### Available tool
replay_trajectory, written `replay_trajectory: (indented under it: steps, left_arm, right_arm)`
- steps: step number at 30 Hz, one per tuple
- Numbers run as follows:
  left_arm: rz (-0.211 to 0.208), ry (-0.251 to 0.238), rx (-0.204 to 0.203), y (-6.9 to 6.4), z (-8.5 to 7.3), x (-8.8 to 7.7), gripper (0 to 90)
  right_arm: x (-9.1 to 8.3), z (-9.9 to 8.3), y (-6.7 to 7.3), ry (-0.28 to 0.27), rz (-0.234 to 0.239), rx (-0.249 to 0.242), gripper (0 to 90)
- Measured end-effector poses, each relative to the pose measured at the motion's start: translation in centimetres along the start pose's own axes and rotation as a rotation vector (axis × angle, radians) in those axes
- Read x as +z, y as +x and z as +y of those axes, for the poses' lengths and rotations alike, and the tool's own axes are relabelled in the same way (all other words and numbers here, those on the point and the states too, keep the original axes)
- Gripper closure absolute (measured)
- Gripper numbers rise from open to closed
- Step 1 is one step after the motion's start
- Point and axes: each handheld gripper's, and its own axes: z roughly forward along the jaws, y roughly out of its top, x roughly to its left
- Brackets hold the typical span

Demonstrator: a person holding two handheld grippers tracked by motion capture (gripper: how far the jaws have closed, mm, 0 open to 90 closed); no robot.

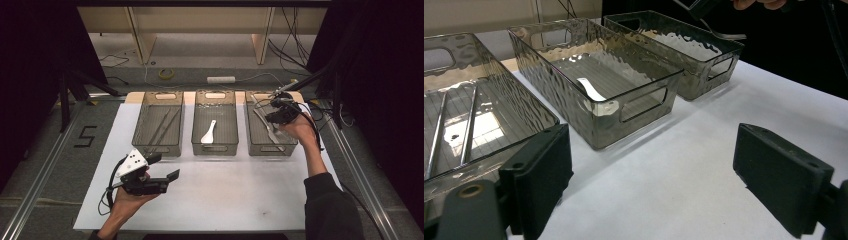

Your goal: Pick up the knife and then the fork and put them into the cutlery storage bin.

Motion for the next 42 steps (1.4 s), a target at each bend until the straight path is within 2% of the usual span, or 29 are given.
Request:
replay_trajectory:
  steps: [4,11,23,34,42]
  left_arm:
    - [0.0,0.0,0.0,0.0,0.0,0.0,15.3]
    - [0.0,0.0,0.001,0.0,0.0,0.0,15.3]
    - [-0.002,0.001,0.0,0.0,0.0,0.0,15.2]
    - [0.0,-0.001,0.002,0.0,0.0,0.0,15.3]
    - [0.0,0.0,0.001,0.0,0.0,0.0,15.2]
  right_arm:
    - [0.7,0.3,-0.4,-0.011,-0.015,0.023,84.4]
    - [1.6,0.2,-0.8,0.004,-0.044,0.048,84.3]
    - [3.4,-0.4,-0.7,0.013,-0.069,0.077,84.3]
    - [4.5,-0.9,-0.4,0.026,-0.065,0.096,84.2]
    - [5.5,-1.6,-0.3,0.057,-0.058,0.108,84.1]
